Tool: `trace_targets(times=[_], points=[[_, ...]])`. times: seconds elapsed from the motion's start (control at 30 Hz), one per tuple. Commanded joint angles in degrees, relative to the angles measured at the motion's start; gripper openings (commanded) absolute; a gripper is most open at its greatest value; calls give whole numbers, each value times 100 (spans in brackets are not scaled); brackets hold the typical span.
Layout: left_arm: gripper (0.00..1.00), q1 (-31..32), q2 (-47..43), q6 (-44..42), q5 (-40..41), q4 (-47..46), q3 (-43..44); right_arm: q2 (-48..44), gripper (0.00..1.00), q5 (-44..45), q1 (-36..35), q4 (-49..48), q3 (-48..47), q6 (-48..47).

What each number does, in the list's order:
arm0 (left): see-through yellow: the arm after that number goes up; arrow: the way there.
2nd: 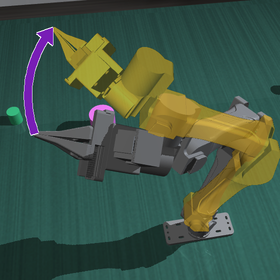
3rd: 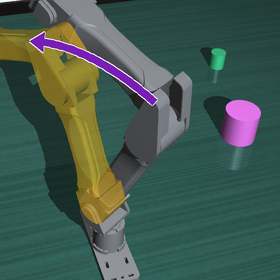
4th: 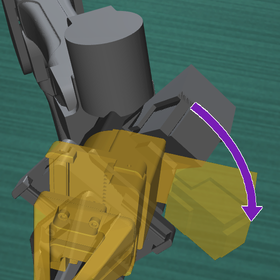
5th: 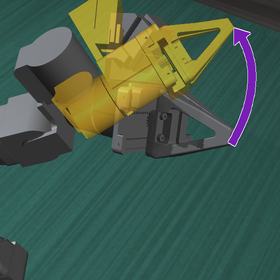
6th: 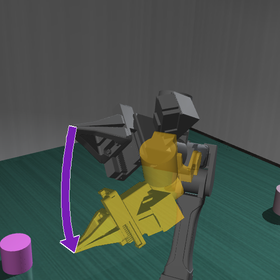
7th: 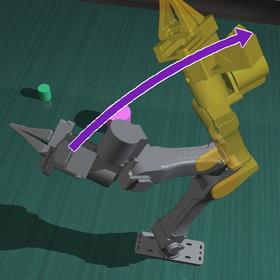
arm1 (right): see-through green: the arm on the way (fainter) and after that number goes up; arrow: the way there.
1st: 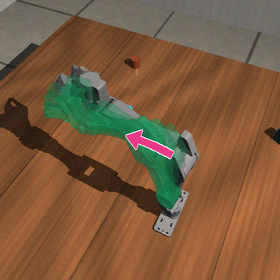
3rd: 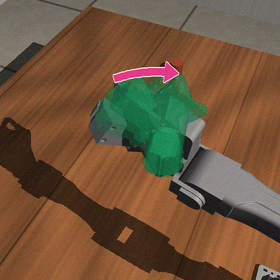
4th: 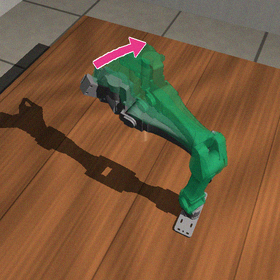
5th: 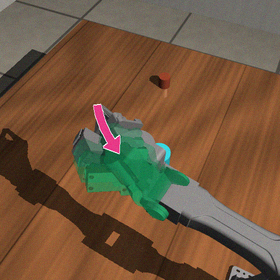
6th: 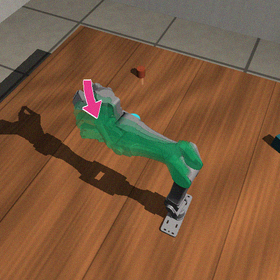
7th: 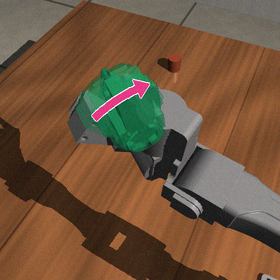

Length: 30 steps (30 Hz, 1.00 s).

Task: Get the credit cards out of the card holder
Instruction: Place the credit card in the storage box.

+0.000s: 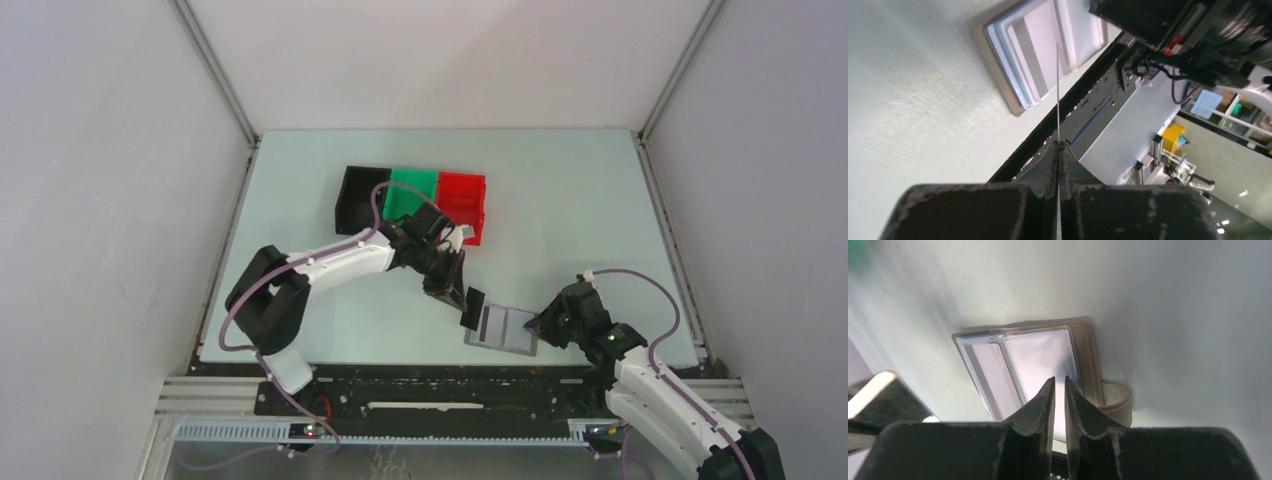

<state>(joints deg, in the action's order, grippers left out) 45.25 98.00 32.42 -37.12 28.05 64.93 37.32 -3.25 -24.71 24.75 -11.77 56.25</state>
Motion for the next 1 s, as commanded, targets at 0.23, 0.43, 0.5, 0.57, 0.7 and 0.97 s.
trace_targets(times=[0.23,0.43,0.5,0.57,0.7,0.97], points=[[0,-1871,-908,-1679,1752,2431,1882,74,22,160,36,58,-256,-121],[0,-2403,-676,-1921,5293,3181,3101,202,22,13,45,-123,-264,-163],[0,-2533,-179,-2071,5769,3403,3644,254,22,-78,45,-201,-284,-175],[0,-2637,238,-2143,6059,3494,4141,314,22,-97,45,-198,-327,-207],[0,-2725,1020,-2204,6579,3565,5073,315,21,-194,37,-203,-352,-173],[0,-2767,2240,-2202,6552,3651,6282,6,22,-80,19,145,-361,-149]])
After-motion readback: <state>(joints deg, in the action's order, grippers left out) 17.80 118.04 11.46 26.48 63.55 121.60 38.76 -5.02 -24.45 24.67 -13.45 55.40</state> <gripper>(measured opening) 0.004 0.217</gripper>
